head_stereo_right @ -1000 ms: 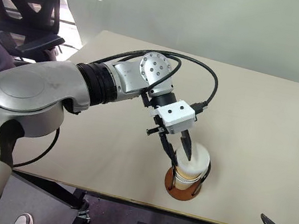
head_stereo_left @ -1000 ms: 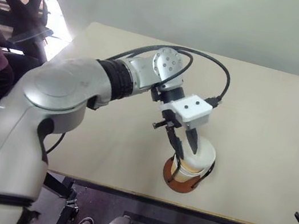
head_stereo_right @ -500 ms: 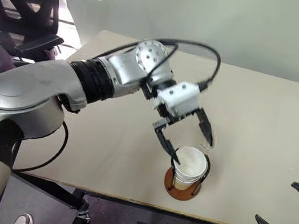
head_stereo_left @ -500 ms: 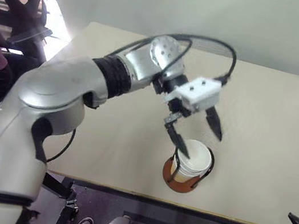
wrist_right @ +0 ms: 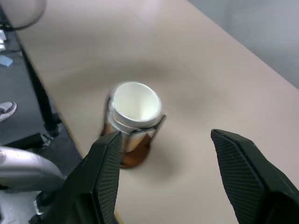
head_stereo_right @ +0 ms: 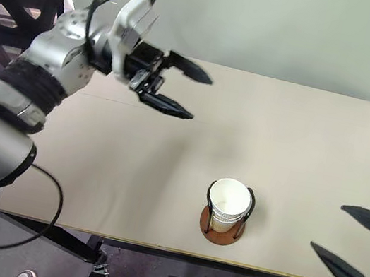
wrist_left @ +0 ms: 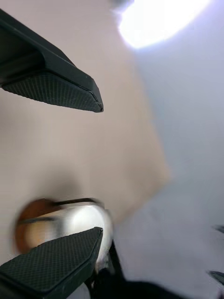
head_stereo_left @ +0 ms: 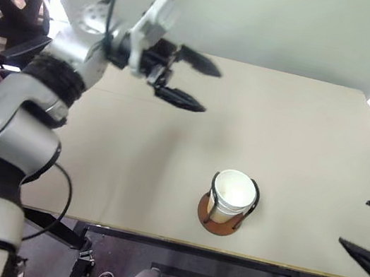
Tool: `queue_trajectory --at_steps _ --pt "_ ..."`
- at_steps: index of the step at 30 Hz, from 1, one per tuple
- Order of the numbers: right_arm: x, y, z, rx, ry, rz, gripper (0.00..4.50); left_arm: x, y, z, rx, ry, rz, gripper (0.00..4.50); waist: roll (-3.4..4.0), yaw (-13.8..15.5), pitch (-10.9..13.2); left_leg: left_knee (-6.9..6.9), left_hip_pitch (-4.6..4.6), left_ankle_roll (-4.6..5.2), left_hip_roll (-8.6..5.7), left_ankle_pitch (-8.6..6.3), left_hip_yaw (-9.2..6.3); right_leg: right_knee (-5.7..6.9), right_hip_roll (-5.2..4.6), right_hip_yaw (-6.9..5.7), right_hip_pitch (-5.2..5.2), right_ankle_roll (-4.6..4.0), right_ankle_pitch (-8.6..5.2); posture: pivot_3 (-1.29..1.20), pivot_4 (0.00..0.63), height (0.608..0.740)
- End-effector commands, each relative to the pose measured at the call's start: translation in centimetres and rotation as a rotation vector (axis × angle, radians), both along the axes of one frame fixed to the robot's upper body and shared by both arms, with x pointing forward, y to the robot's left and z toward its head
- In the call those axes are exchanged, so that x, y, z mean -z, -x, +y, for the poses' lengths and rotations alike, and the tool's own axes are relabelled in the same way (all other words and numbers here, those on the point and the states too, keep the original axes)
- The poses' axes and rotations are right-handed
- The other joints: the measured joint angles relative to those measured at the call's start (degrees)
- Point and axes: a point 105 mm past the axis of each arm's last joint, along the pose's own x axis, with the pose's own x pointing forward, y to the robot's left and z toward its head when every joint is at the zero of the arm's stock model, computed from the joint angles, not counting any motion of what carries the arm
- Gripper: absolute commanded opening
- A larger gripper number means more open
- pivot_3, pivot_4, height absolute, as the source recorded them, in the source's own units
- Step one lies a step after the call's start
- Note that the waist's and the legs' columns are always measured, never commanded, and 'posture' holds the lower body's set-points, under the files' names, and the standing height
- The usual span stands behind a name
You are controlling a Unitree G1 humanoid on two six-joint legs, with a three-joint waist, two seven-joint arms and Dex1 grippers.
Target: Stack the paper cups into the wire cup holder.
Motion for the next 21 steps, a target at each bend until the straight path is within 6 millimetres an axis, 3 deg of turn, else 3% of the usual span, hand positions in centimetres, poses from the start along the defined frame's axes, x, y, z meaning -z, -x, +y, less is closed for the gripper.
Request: queue_trajectory --at_steps 1,5,10,16,21 --pt "0.6 -1.8 -1.5 0.032 0.01 0.016 3.09 -0.8 0.5 2.6 -0.053 0.035 0.003 4.2 0.04 0.0 0.01 0.0 -0.1 0.03 0.0 0.09 -0.05 -0.09 0.03 0.01 -0.01 0.06 0.1 0.0 0.15 0.74" --pt "1.0 -4.0 -2.1 0.026 0.023 0.024 3.09 1.3 0.2 5.6 -0.233 0.052 0.054 4.2 0.14 -0.06 -0.05 0.0 -0.25 0.58 -0.01 0.5 -0.08 -0.2 0.15 0.09 -0.1 0.06 0.25 0.0 0.15 0.74" --pt "1.8 -6.8 -2.9 0.03 0.071 0.06 3.09 4.2 0.7 9.4 -0.46 0.07 0.114 4.2 0.23 -0.72 -0.09 -0.01 -0.16 0.51 0.01 0.63 -0.13 -0.14 0.23 0.18 -0.16 -0.01 0.35 0.0 0.15 0.74" --pt "2.3 -9.2 -3.8 0.049 0.085 0.066 3.09 6.3 1.0 11.2 -0.606 0.089 0.164 4.2 0.29 -0.44 -0.07 -0.08 -0.23 0.09 0.09 0.73 -0.39 -0.12 0.42 0.16 -0.27 -0.32 0.53 0.0 0.15 0.74" --pt "3.1 -10.2 -4.3 0.077 0.086 0.081 3.09 6.4 1.5 11.7 -0.638 0.142 0.213 4.2 0.31 -0.58 -0.06 -0.11 -0.23 -0.56 0.15 0.61 -0.4 -0.11 0.5 0.17 -0.34 -0.54 0.71 0.0 0.15 0.74"
